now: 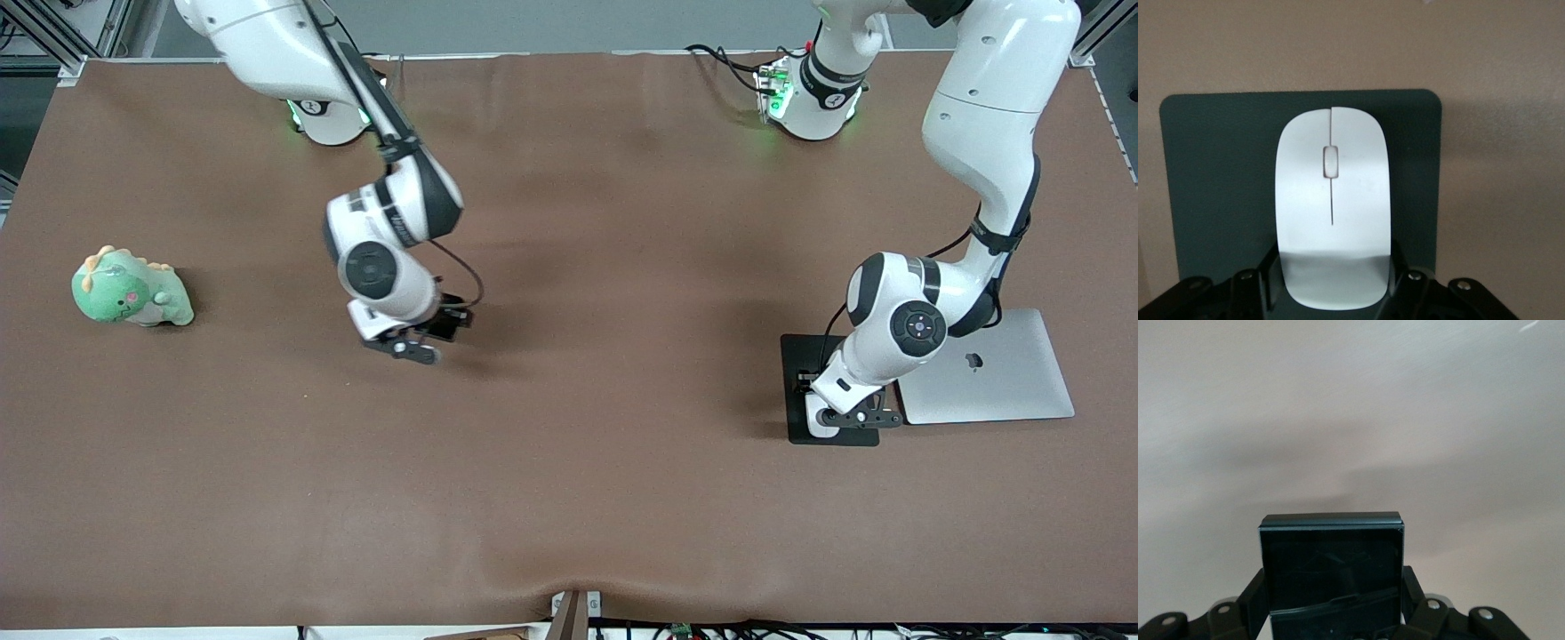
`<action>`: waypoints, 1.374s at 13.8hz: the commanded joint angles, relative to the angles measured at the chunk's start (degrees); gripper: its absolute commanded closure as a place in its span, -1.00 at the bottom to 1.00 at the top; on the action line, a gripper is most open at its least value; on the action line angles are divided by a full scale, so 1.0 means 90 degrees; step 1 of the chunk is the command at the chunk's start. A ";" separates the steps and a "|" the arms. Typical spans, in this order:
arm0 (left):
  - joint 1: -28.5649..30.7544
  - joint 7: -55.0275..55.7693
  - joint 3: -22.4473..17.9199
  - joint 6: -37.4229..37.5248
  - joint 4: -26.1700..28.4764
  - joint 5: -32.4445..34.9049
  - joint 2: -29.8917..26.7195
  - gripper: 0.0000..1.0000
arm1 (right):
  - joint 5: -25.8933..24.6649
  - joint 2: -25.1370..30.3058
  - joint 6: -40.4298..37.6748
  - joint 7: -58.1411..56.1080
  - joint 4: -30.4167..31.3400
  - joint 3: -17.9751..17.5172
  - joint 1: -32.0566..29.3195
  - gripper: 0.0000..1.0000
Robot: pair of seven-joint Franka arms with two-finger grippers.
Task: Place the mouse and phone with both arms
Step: 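Release the mouse with the left gripper while the right gripper carries the phone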
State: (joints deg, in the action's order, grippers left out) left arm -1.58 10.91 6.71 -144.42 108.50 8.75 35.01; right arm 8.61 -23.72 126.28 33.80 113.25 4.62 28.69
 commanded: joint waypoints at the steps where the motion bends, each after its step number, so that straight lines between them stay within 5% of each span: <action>1: 0.0009 -0.0100 0.0006 0.0011 -0.0073 -0.0015 -0.0119 -1.00 | -0.0106 0.0575 0.0138 -0.0677 0.0892 -0.0113 -0.0646 1.00; 5: 0.0009 -0.0099 0.0016 0.0684 -0.0053 -0.0015 -0.0656 -1.00 | -0.0155 0.0731 0.0743 -0.1809 0.1605 -0.0093 -0.1311 1.00; 14: 0.0175 -0.0138 0.0074 0.2715 -0.0111 -0.0122 -0.2570 -1.00 | -0.0175 0.0771 0.0773 -0.4506 0.2016 0.0112 -0.3108 1.00; 19: 0.0165 -0.0410 0.0279 0.4666 -0.0978 -0.0541 -0.3157 -1.00 | -0.0302 0.0713 0.1572 -0.4751 0.2621 0.0249 -0.3343 1.00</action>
State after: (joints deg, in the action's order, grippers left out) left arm -0.86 10.01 7.89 -108.51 103.11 5.88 7.86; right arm 6.46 -19.63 137.15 -7.73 132.83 7.24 -0.17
